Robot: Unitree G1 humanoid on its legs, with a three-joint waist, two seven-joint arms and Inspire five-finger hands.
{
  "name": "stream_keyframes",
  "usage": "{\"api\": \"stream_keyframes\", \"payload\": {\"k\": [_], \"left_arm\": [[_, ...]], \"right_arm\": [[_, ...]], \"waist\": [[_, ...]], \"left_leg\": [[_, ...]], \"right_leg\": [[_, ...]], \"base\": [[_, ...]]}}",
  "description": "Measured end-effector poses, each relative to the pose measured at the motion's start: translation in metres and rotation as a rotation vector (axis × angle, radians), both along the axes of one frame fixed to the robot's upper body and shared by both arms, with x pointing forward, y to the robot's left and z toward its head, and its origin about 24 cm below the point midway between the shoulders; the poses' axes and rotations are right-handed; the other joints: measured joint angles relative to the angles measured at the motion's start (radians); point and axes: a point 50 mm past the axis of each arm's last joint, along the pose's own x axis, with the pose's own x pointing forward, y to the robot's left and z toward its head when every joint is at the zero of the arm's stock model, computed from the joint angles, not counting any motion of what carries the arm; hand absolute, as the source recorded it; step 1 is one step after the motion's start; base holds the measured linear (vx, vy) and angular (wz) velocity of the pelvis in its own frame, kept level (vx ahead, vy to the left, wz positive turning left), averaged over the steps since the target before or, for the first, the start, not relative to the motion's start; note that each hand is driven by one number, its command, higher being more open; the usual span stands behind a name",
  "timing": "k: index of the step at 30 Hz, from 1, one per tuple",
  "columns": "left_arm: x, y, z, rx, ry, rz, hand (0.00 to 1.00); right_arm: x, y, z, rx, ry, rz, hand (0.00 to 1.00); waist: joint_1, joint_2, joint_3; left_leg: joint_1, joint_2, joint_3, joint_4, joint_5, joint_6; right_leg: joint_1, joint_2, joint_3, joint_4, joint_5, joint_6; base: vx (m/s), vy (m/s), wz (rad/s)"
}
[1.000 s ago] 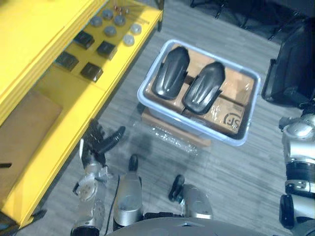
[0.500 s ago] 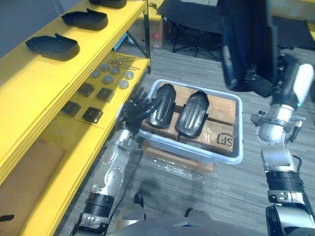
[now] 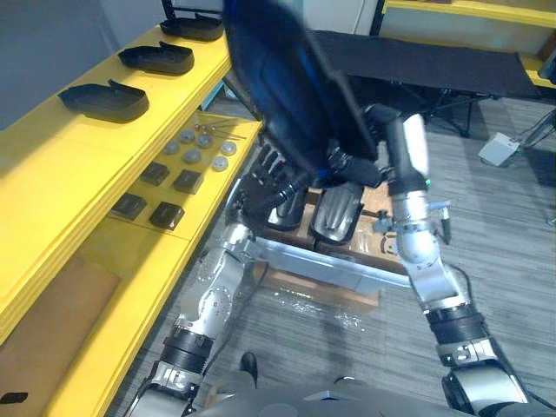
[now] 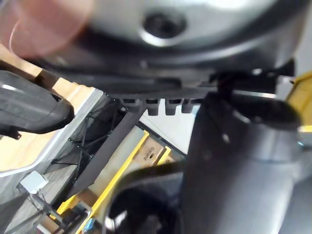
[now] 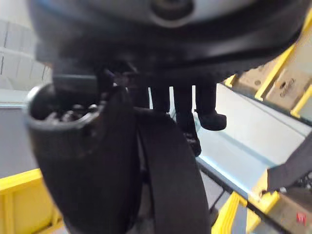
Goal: Walk over and take three plastic housings, then place them on the shelf
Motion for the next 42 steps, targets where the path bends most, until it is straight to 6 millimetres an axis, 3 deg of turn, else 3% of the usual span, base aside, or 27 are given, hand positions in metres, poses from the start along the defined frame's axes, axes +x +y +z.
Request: {"api": "stream_keyframes", "payload": {"k": [4,7,8,15,20,33,34,42], "left_arm": [[0.0,-0.004,0.004,-0.085,-0.014,0.01,1.0],[-0.001,-0.003,0.01,-0.125,-0.039,0.026,1.0],[-0.001,-0.002,0.014,-0.141,-0.05,0.037,0.0],[-0.002,0.004,0.031,-0.278,-0.105,0.115,0.0],[-0.002,0.007,0.03,-0.305,-0.084,0.142,0.0],[0.005,0.01,0.038,-0.084,-0.161,0.091,0.0],[0.005,0.01,0.037,-0.079,-0.157,0.09,1.0],[0.008,0.015,0.016,-0.013,-0.081,0.079,1.0]], "right_arm": [[-0.007,0.012,-0.023,0.045,0.102,0.045,0.0],[-0.008,0.016,-0.028,0.097,0.129,0.056,0.0],[-0.009,0.018,-0.03,0.125,0.143,0.068,0.0],[-0.026,0.026,-0.059,0.215,0.262,0.083,0.0],[-0.037,0.036,-0.076,0.213,0.331,0.108,0.0],[-0.053,0.041,-0.096,0.18,0.412,0.131,0.0],[-0.054,0.042,-0.097,0.179,0.419,0.132,0.0],[-0.055,0.039,-0.106,0.135,0.476,0.117,0.0]], "waist": [[0.0,0.004,-0.003],[-0.001,0.011,-0.008],[-0.001,0.014,-0.013],[-0.002,0.014,-0.047],[-0.002,0.009,-0.058],[0.002,-0.022,-0.077],[0.002,-0.022,-0.077],[0.013,-0.022,-0.077]], "left_leg": [[-0.002,-0.006,-0.005,-0.001,0.007,0.002],[-0.003,-0.007,-0.006,-0.001,0.009,0.002],[-0.004,-0.007,-0.007,-0.001,0.01,0.002],[-0.006,-0.009,-0.015,-0.001,0.015,0.0],[-0.005,-0.01,-0.018,-0.001,0.016,0.0],[-0.024,-0.007,-0.023,-0.001,0.02,0.004],[-0.024,-0.007,-0.024,-0.001,0.02,0.004],[-0.024,-0.003,-0.021,-0.001,0.02,0.004]], "right_leg": [[0.0,0.0,-0.007,0.001,0.003,-0.004],[-0.005,0.0,-0.009,-0.002,0.005,-0.007],[-0.004,0.001,-0.01,-0.008,0.007,-0.008],[0.006,0.005,-0.015,-0.032,0.019,-0.01],[0.009,0.005,-0.016,-0.033,0.019,-0.01],[0.014,0.01,-0.009,-0.072,0.047,-0.012],[0.015,0.01,-0.009,-0.074,0.05,-0.01],[0.017,0.016,-0.002,-0.083,0.056,-0.011]], "base": [[-0.06,0.018,0.03],[-0.03,0.01,0.01],[0.0,0.0,0.0],[0.01,0.0,0.01],[0.0,0.0,0.0],[0.0,0.0,0.01],[0.0,0.0,0.0],[0.0,0.0,0.0]]}}
